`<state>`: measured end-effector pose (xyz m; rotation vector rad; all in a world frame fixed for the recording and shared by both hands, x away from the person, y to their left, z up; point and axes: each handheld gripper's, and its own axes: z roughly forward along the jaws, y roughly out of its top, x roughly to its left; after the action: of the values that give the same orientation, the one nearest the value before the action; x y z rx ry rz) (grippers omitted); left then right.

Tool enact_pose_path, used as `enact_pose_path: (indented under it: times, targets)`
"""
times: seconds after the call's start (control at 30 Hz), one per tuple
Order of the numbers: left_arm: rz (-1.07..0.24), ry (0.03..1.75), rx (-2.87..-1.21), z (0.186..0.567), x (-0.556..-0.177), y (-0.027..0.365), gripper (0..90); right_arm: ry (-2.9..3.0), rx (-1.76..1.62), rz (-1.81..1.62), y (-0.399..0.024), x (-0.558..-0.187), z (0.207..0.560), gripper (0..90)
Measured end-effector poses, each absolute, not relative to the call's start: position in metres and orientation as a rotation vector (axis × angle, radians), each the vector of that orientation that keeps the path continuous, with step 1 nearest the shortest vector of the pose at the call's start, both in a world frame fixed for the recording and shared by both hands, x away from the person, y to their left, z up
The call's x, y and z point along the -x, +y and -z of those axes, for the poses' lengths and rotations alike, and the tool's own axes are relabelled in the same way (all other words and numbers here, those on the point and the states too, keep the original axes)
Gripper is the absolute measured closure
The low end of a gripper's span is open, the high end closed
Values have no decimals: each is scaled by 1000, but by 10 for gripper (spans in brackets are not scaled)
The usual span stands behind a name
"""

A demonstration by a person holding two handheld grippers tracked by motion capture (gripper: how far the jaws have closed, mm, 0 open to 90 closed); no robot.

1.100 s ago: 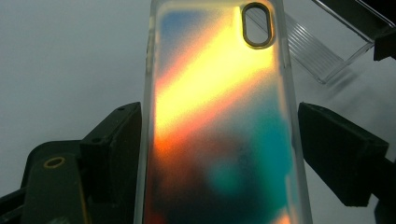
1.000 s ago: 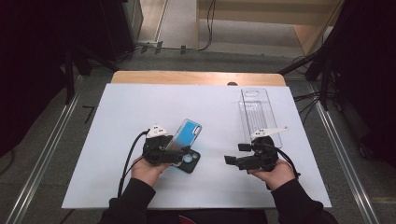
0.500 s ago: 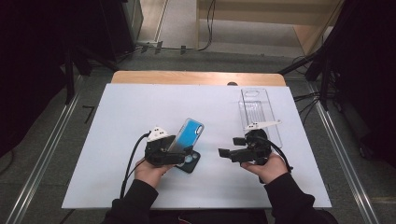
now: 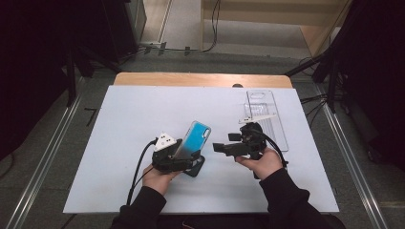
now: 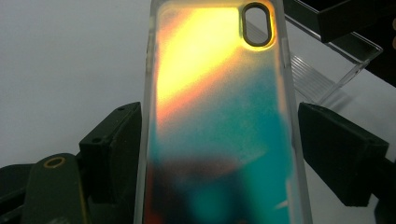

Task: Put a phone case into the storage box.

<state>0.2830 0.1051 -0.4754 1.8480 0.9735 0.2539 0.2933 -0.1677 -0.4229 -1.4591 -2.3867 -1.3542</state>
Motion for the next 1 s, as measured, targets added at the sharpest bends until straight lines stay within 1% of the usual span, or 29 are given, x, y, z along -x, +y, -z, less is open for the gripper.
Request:
enact_pose_path:
  times: [0.27,0.47,0.53,0.7,0.83,0.87,0.93,0.97,1.0]
  targets:
    - [-266,970,-1803,481,-279,101,169,-2381,1459,1362,-158,-304,420,140]
    - [-203,987,-1780,482,-278,98,169,-2356,1474,1373,-154,-311,419,142]
    - [-209,983,-1777,482,-277,97,169,-2349,1477,1370,-153,-312,419,187]
    - [-224,980,-1764,483,-277,96,169,-2338,1483,1360,-151,-320,421,196]
    - [-229,980,-1758,483,-277,95,169,-2306,1501,1320,-146,-331,423,250]
    - [-232,979,-1760,483,-277,95,169,-2306,1501,1320,-146,-331,423,250]
    - [-229,985,-1758,483,-276,95,169,-2314,1503,1310,-144,-334,424,280]
    - [-229,986,-1759,483,-276,95,169,-2294,1515,1294,-141,-337,425,310]
    - [-230,988,-1758,483,-276,95,169,-2294,1515,1294,-141,-337,425,310]
